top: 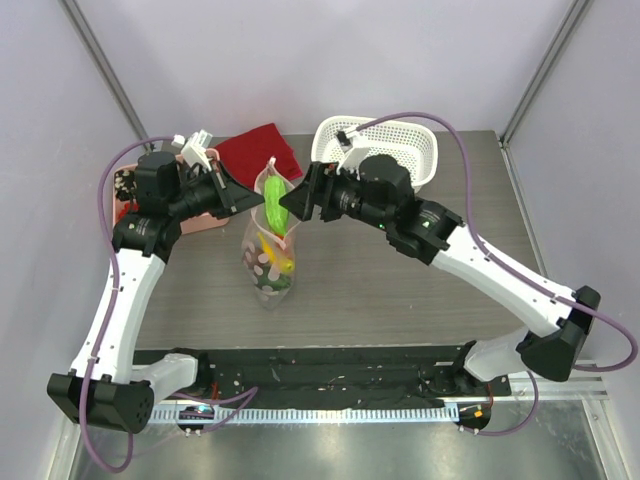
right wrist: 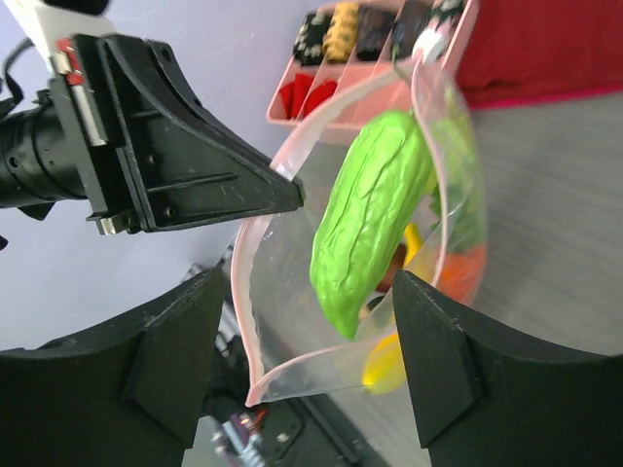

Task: Place the food in the zip-top bag and seal the zipper
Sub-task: Place the fake vegetable in the zipper food storage bag.

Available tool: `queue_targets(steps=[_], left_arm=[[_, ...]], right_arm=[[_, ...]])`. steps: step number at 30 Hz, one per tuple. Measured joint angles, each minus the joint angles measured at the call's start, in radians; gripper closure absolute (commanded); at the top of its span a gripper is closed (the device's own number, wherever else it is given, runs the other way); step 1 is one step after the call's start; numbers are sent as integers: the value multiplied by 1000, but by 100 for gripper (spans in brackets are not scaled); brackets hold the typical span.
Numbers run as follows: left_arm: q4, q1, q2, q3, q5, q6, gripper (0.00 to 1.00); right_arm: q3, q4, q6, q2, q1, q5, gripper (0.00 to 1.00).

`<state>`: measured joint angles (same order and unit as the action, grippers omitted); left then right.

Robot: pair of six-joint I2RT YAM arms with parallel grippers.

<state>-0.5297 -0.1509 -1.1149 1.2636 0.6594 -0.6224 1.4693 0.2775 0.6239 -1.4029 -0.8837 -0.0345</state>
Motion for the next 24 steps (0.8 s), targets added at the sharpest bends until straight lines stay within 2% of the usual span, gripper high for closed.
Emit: queue_targets(steps=[9, 13, 18, 20, 22, 23, 24], left_arm=[[-7, 0, 7, 0, 20, 5, 100], [-10, 0, 11, 0, 31, 5, 100], [-14, 0, 16, 0, 39, 5, 100], [-14, 0, 18, 0, 44, 6, 100], [-14, 0, 20, 0, 51, 6, 100], [-14, 0, 21, -1, 54, 8, 100], [-15, 0, 24, -2, 58, 10, 100]], right_arm=[[-40, -33, -231, 58, 16, 52, 24], [-47, -31, -292, 25, 23, 60, 32], [-47, -31, -322, -30, 30, 50, 49], [-47, -30, -327, -46, 33, 37, 67], [-47, -31, -334, -55, 36, 22, 75], [-47, -31, -337, -58, 38, 15, 91], [-47, -31, -341, -59, 42, 7, 98]])
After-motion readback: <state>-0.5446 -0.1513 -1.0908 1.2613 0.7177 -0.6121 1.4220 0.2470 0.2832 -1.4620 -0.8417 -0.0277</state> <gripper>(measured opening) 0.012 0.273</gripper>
